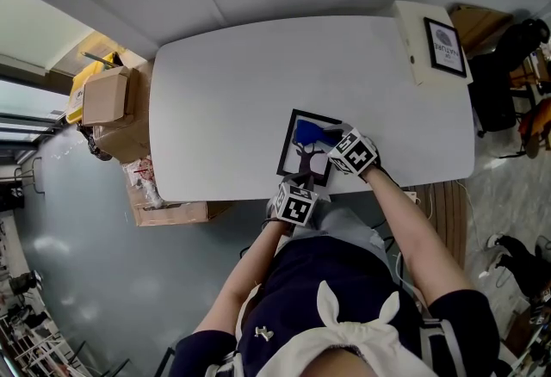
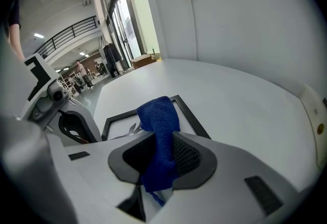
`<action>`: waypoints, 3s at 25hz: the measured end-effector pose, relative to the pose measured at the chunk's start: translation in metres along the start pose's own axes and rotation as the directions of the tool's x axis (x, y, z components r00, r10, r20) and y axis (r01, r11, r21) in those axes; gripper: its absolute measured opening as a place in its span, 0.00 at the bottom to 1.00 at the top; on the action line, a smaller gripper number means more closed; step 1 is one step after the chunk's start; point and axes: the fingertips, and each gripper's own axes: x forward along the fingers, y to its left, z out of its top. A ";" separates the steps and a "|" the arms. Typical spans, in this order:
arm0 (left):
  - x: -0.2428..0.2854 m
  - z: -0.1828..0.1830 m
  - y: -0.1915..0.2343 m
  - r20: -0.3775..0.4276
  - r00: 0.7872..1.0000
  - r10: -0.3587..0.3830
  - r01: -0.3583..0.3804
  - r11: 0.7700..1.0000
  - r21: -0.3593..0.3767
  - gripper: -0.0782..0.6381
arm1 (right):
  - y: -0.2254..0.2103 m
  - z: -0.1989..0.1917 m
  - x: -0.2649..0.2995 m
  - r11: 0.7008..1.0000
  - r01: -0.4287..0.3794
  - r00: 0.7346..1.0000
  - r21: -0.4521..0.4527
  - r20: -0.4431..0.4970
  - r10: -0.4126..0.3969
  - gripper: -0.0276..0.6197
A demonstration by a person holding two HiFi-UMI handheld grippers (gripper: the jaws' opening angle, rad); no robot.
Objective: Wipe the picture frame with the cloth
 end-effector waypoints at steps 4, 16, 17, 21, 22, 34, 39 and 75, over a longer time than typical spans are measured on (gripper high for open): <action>0.000 0.002 0.000 0.004 1.000 0.001 -0.001 1.000 -0.002 0.11 | 0.007 -0.002 -0.002 1.000 -0.008 1.000 0.010 0.018 0.008 0.19; -0.001 0.000 0.000 0.018 1.000 0.010 -0.010 1.000 0.000 0.11 | 0.032 -0.010 -0.002 1.000 -0.019 0.998 0.023 0.056 0.018 0.19; -0.001 0.000 0.000 0.018 1.000 0.011 -0.011 1.000 0.000 0.11 | 0.034 -0.011 -0.002 0.999 -0.020 0.998 0.025 0.056 0.019 0.19; -0.002 0.001 -0.001 0.024 1.000 0.012 -0.012 1.000 -0.001 0.11 | 0.040 -0.013 -0.004 0.999 -0.027 0.998 0.030 0.061 0.025 0.19; -0.002 0.001 -0.001 0.025 1.000 0.013 -0.013 1.000 -0.001 0.11 | 0.041 -0.014 -0.003 0.999 -0.029 0.998 0.031 0.063 0.027 0.19; -0.001 0.001 0.000 0.034 0.999 0.024 -0.024 1.000 -0.002 0.11 | 0.061 -0.021 -0.002 0.997 -0.070 0.995 0.040 0.071 0.067 0.19; 0.000 0.001 -0.001 0.034 0.999 0.023 -0.023 1.000 -0.003 0.11 | 0.071 -0.025 -0.003 0.995 -0.093 0.993 0.036 0.071 0.090 0.19; 0.000 0.001 0.000 0.047 0.999 0.015 -0.015 1.000 0.000 0.11 | 0.079 -0.032 0.002 0.998 -0.068 0.997 0.015 0.033 0.067 0.19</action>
